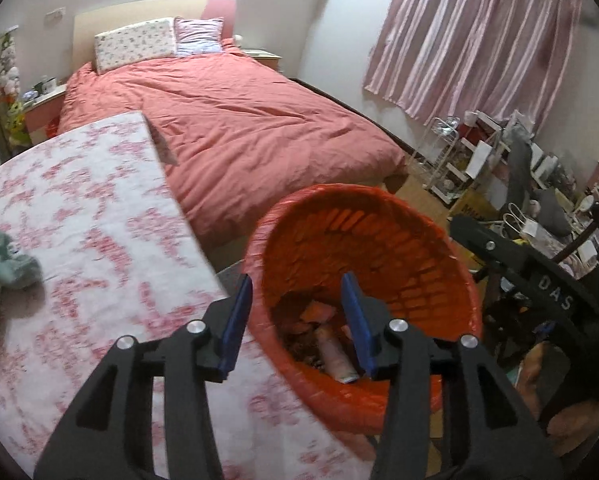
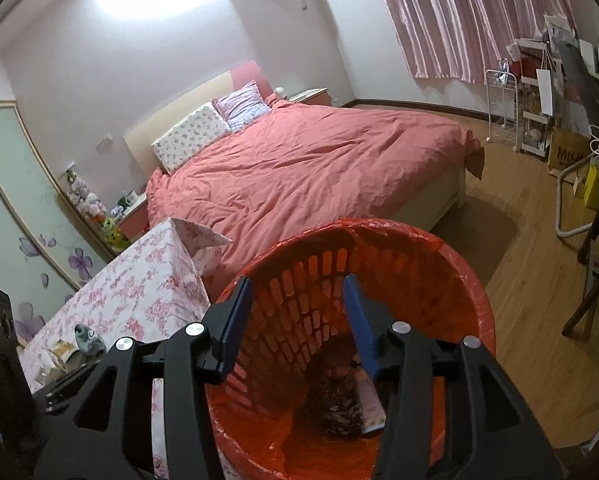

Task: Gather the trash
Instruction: 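Carry the tube and clip over the orange basket while both tools open to drop them, then move both open tools back over the tissue and wrapper on the bed, then grasp the yellow snack wrapper with the right tool while the left grasps the white tissue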

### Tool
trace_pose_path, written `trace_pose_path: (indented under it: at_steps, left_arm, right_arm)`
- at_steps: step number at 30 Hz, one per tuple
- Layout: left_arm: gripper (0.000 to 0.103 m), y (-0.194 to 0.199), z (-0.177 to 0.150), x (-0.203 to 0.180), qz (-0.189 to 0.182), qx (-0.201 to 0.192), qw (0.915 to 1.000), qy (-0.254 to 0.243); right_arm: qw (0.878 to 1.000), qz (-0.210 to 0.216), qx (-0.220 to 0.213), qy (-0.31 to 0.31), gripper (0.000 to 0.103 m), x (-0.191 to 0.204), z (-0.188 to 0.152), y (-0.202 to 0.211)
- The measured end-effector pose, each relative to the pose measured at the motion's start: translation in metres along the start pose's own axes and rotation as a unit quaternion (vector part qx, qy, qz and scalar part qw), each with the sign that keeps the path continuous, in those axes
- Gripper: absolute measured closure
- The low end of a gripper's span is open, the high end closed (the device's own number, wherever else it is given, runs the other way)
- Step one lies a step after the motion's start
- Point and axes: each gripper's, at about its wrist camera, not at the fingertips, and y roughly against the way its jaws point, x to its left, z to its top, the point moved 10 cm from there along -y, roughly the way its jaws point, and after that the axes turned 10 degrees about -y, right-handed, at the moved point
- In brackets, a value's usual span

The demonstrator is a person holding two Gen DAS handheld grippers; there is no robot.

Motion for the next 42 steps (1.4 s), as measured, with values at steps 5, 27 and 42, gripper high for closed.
trace_pose_path:
  at_steps: [5, 27, 42]
  left_arm:
    - [0.043, 0.031, -0.014, 0.039, 0.055, -0.013, 0.9984, -0.004]
    - [0.008, 0.173, -0.128, 0.348, 0.310, 0.006, 0.9318, 0.189]
    - [0.012, 0.135, -0.124, 0.374, 0.283, 0.032, 0.9388, 0.193]
  right_arm:
    - [1.000, 0.004, 0.003, 0.023, 0.055, 0.019, -0.008, 0.005]
    - [0.982, 0.049, 0.114, 0.145, 0.047, 0.137, -0.119, -0.019]
    - [0.970, 0.056, 0.148, 0.185, 0.047, 0.176, -0.160, -0.033]
